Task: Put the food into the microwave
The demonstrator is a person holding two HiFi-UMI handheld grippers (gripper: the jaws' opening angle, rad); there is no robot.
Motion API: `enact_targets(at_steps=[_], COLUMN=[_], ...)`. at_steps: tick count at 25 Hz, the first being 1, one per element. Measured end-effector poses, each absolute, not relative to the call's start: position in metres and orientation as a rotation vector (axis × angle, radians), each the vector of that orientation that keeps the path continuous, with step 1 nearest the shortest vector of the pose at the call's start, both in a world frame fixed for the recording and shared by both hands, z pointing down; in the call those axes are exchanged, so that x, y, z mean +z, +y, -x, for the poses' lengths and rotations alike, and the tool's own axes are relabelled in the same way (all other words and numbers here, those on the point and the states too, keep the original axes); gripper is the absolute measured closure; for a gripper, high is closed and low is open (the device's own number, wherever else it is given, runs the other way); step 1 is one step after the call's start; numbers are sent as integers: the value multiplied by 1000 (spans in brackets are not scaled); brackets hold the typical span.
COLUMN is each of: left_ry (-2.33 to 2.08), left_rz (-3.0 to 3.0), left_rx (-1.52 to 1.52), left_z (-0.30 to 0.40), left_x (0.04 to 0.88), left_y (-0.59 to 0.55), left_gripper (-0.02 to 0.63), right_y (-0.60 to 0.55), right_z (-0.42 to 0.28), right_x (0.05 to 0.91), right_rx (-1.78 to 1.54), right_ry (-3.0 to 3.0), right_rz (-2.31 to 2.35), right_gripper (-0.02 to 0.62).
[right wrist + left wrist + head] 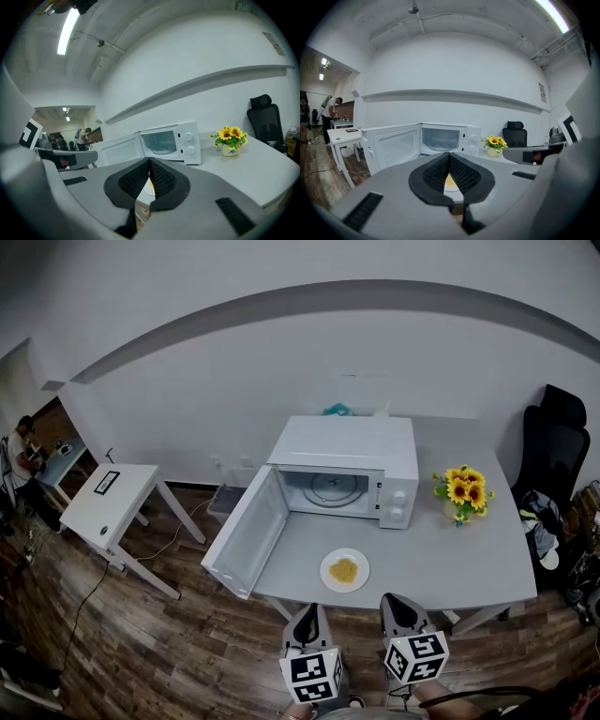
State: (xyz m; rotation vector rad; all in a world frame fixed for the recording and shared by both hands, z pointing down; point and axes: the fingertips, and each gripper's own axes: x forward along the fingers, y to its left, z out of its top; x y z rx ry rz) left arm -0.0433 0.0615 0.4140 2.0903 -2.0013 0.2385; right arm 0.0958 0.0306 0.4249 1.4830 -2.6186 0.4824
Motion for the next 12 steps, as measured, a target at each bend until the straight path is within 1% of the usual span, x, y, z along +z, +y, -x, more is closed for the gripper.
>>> enact_targets(at_steps=[6,12], left_ry=[-2019,-1984], left_rz=[-2093,-2109], left_rx=[192,201], left_z=[65,72], left_x=[404,407], left_y=[19,-18], left_gripper=[609,609], right_y=[-10,-45], right_z=[-73,-61], right_x=[411,412], right_rx=[424,426], right_ry=[-2634,-2610], right_rz=[-1475,-1491], right_gripper=[580,580])
